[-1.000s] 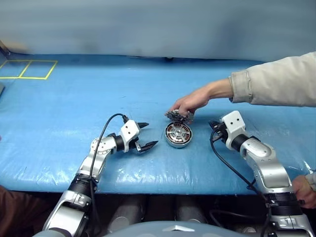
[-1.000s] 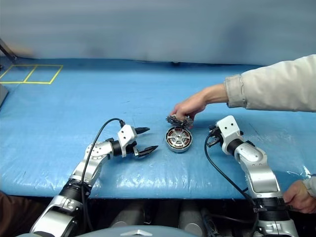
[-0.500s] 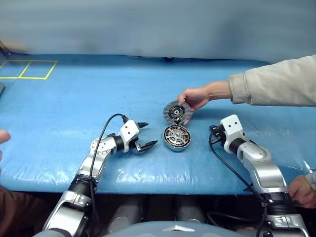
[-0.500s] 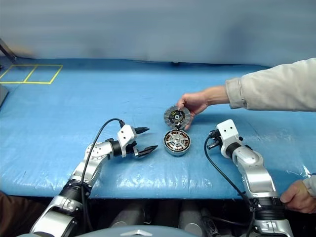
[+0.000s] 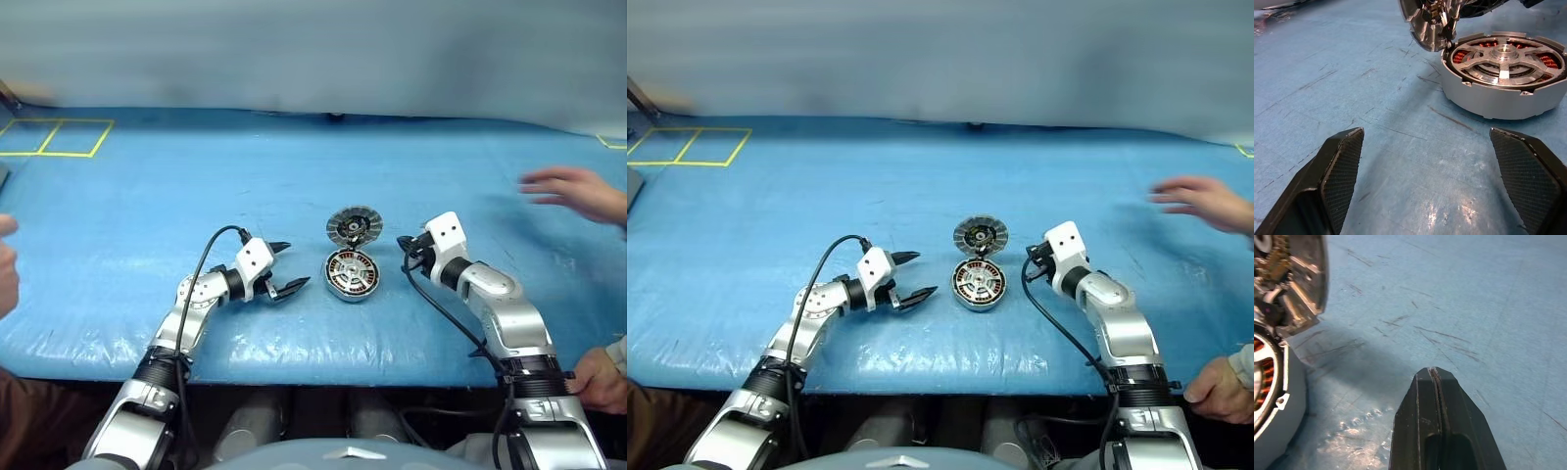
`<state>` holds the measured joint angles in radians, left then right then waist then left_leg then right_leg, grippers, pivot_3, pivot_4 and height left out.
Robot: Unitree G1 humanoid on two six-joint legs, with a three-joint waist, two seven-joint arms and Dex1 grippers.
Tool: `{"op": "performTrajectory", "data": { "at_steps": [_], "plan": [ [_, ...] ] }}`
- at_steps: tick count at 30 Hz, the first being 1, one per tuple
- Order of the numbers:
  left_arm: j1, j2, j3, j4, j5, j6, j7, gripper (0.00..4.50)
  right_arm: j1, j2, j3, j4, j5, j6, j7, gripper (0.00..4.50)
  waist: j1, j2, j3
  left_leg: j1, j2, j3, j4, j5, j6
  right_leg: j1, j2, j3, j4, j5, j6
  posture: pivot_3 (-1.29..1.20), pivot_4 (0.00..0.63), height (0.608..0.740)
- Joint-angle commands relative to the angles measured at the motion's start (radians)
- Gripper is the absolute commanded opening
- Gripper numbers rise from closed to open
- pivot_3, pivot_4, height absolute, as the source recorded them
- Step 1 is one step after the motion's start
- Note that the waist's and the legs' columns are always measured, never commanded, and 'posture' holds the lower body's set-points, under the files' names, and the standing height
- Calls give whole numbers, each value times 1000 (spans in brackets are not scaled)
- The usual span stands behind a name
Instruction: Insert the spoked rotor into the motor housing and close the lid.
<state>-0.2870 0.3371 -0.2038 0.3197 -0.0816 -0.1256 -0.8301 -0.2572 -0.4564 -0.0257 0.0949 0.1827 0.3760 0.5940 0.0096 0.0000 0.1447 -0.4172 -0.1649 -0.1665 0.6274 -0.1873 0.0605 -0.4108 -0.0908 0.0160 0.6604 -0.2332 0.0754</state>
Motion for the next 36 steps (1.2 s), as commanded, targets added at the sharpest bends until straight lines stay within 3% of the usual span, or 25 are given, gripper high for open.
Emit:
{"op": "performTrajectory", "data": {
  "at_steps": [1,8,14,23,36],
  "plan": [
    [3,6,21,-36,-13,-16,4,4356,-94,13,5,27,33,-54,64,0,-4,0,0,0,0,0,0,0,0,0,0,0,0,0,0,0,150,740],
    [20,13,30,-63,-45,-4,-14,4356,-257,46,18,155,69,-83,168,0,-14,0,0,0,0,0,0,0,0,0,0,0,0,0,0,0,150,740],
    [36,23,33,-80,-53,-6,-15,4356,-302,33,74,209,48,-90,263,0,-17,0,0,0,0,-1,-1,0,0,0,0,0,0,0,0,0,150,740],
    [52,26,36,-91,-59,1,-17,4356,-202,-28,114,4,79,-53,363,0,-20,0,0,-1,0,0,-1,0,0,-1,-1,0,0,0,0,0,150,740],
    [45,23,27,-80,-56,13,-34,4356,-153,-31,150,-222,82,-33,337,0,-19,0,0,-1,0,-1,-1,0,0,-1,-1,0,0,0,0,0,150,740]
  ]
}}
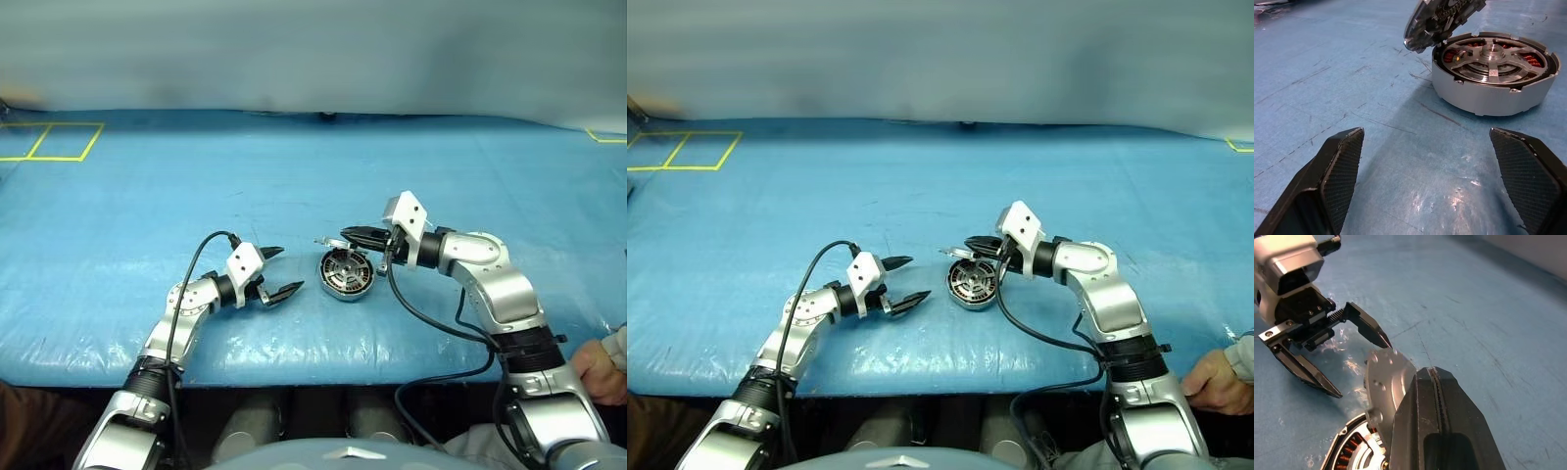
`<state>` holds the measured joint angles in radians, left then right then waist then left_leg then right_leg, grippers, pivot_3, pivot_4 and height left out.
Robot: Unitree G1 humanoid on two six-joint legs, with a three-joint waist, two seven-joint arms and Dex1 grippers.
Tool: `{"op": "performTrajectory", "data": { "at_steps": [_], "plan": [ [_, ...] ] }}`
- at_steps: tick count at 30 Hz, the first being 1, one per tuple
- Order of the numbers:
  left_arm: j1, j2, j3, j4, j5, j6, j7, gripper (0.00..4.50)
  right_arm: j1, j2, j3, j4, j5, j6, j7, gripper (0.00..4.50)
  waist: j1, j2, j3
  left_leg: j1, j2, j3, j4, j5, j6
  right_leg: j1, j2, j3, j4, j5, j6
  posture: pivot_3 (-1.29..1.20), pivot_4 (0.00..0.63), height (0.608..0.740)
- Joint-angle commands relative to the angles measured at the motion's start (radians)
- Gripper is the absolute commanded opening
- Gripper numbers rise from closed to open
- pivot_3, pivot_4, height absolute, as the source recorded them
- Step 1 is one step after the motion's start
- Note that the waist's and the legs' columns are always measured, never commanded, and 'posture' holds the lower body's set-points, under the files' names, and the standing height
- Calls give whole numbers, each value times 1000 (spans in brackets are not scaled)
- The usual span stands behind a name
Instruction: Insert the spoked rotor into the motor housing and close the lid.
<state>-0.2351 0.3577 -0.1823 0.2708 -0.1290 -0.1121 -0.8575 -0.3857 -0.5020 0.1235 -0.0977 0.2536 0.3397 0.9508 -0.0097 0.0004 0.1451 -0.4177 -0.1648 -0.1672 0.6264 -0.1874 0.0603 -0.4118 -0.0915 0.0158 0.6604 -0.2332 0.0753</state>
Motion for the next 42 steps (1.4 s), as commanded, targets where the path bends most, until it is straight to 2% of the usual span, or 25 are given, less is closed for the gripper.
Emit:
{"op": "performTrajectory", "data": {
  "at_steps": [1,8,15,20,26,37,42],
  "plan": [
    [-7,2,5,-30,-8,-1,-7,4356,-38,21,4,-13,-2,-3,-33,0,0,0,0,0,0,0,0,0,0,0,0,0,0,0,0,0,150,740],
    [2,-4,3,-37,-7,3,-4,4356,-147,46,53,125,-63,-32,-49,0,0,0,0,0,0,0,0,0,0,0,0,0,0,0,0,0,150,740],
    [16,-5,5,-43,-9,3,3,4356,-195,31,125,191,-97,-48,38,0,-1,0,0,0,0,0,0,0,0,0,0,0,0,0,0,0,150,740],
    [19,-6,6,-45,-9,4,9,4356,-162,-25,166,143,-103,-42,126,0,0,0,0,0,0,0,0,0,0,0,0,0,0,0,0,0,150,740],
    [17,-7,4,-38,-6,2,8,4356,-106,-81,180,99,-128,-37,145,0,2,0,0,0,0,0,0,0,0,0,0,0,0,0,0,0,150,740],
    [10,-9,0,-33,-4,2,3,4356,17,-85,188,60,-151,-26,77,0,3,0,0,0,0,0,0,0,0,1,0,0,0,0,0,0,150,740],
    [11,-9,-1,-34,-4,1,3,4356,65,-51,168,45,-153,-38,-5,0,4,-1,0,1,0,0,0,0,0,2,0,0,0,0,0,0,150,740]
  ]
}}
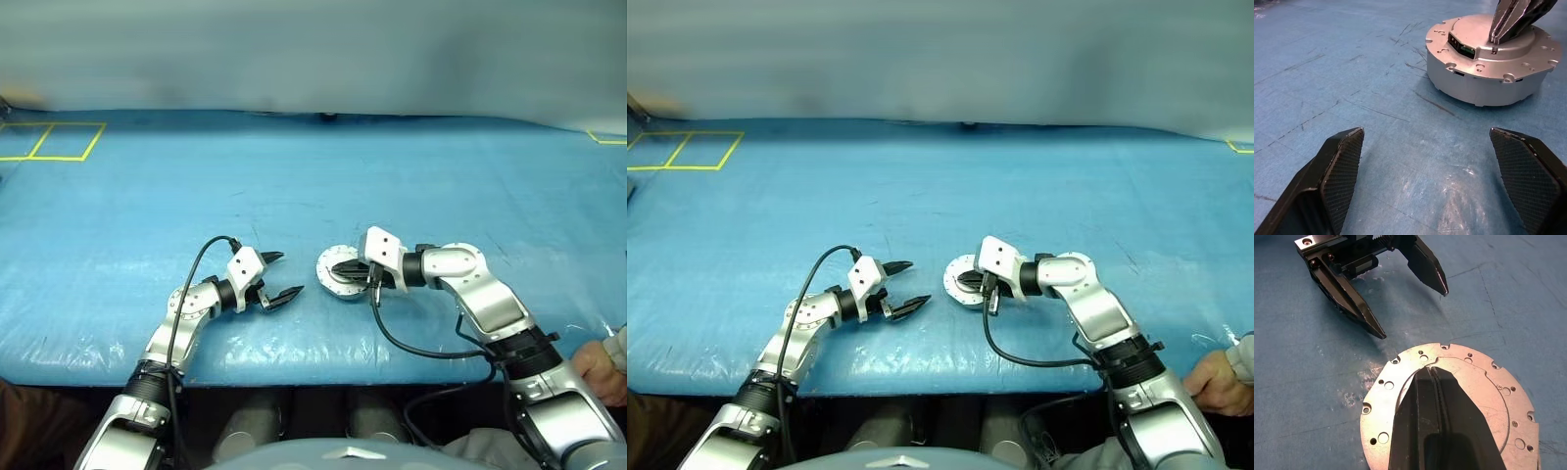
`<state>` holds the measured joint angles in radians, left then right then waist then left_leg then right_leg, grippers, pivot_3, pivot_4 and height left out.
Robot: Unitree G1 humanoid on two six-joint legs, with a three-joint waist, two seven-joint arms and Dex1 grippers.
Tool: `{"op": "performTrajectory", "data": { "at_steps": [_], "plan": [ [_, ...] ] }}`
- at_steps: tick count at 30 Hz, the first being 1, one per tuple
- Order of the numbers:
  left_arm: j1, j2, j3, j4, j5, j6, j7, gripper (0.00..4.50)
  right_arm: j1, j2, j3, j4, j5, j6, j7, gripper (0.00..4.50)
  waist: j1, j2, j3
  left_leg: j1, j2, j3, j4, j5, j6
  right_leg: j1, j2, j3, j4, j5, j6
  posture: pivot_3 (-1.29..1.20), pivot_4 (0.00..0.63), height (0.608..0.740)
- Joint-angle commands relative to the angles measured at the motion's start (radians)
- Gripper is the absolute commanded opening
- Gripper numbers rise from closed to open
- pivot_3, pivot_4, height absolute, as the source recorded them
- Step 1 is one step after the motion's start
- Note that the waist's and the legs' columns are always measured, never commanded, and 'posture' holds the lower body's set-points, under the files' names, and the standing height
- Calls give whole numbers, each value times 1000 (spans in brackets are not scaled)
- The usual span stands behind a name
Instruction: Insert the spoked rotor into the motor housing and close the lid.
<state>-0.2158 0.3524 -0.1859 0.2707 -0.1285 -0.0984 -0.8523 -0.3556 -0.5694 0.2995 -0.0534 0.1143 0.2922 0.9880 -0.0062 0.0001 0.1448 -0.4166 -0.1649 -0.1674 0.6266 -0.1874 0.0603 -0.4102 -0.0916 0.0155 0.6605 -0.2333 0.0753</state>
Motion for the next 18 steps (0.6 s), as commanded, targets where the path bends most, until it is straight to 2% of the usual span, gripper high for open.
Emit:
{"op": "performTrajectory", "data": {
  "at_steps": [1,6,11,18],
  "plan": [
    [-8,-4,2,-35,-5,-13,-2,4356,44,29,-25,-11,-1,10,-61,0,0,0,0,0,0,0,0,0,0,0,0,0,0,0,0,0,150,740],
    [-4,-6,0,-36,-2,-17,-1,4356,102,97,-158,-134,88,40,-176,0,6,0,0,-1,0,0,0,0,0,-1,0,0,0,0,0,0,150,740],
    [-6,-9,-6,-35,0,-18,-4,4356,162,125,-219,-233,109,38,-258,0,11,0,0,-1,0,0,0,0,0,-1,0,0,0,0,0,0,150,740],
    [-16,-11,-11,-27,-1,-19,-11,4398,212,125,-193,-259,108,75,-290,2218,15,0,0,-1,0,0,-1,0,0,-1,0,0,0,0,0,0,150,740]
  ]
}}
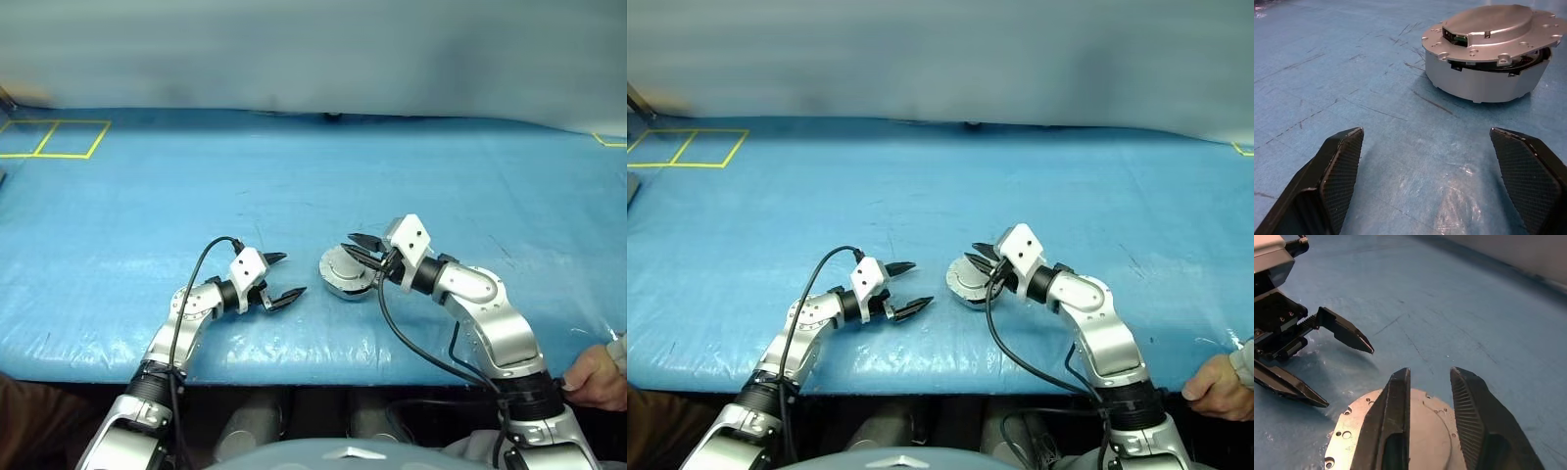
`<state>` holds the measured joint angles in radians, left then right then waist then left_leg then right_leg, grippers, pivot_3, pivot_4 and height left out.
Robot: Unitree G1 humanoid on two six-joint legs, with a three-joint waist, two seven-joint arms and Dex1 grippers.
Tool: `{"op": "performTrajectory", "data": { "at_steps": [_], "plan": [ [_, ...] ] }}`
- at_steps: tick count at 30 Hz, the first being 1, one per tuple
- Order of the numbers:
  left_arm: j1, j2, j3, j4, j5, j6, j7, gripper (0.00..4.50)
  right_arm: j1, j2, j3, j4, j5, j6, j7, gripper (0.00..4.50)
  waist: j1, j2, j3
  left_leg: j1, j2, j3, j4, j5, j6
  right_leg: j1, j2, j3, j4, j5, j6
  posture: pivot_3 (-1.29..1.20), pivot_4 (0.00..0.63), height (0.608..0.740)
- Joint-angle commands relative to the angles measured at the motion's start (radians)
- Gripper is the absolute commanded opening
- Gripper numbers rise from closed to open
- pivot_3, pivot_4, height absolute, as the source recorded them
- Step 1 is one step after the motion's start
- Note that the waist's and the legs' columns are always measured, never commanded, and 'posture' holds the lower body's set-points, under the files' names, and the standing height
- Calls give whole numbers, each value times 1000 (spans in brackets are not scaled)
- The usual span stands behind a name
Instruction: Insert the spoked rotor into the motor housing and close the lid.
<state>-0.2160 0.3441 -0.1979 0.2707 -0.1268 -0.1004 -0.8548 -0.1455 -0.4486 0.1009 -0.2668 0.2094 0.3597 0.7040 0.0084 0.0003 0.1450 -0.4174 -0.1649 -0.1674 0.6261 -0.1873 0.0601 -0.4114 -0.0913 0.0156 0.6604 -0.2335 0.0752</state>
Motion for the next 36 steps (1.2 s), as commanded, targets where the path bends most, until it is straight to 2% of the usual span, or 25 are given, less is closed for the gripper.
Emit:
{"op": "performTrajectory", "data": {
  "at_steps": [1,6,27,30,32,36],
  "plan": [
    [-16,-2,1,-28,-5,-16,-10,4398,4,8,13,-43,11,11,-9,2531,0,0,0,0,0,0,0,0,0,0,0,0,0,0,0,0,150,740],
    [-14,-2,9,-33,-22,-18,-30,4398,8,20,23,-9,13,23,-19,4184,4,0,0,0,0,0,0,0,0,0,0,0,0,0,0,0,150,740],
    [-10,-4,16,-32,-48,-80,-65,4398,46,34,-18,70,55,46,-38,4184,6,0,0,0,0,0,0,0,0,0,0,0,0,0,0,0,150,740],
    [-10,-4,17,-29,-46,-90,-64,4398,51,28,-24,76,48,36,-43,3594,7,0,0,0,0,0,0,0,0,0,0,0,0,0,0,0,150,740],
    [-11,-4,17,-26,-46,-92,-64,4398,53,24,-22,74,43,32,-43,3022,7,0,0,0,0,0,0,0,0,0,0,0,0,0,0,0,150,740],
    [-12,-4,17,-23,-45,-95,-63,4398,55,13,-14,67,26,22,-50,3010,7,0,0,0,0,0,0,0,0,0,0,0,0,0,0,0,150,740]
  ]
}}
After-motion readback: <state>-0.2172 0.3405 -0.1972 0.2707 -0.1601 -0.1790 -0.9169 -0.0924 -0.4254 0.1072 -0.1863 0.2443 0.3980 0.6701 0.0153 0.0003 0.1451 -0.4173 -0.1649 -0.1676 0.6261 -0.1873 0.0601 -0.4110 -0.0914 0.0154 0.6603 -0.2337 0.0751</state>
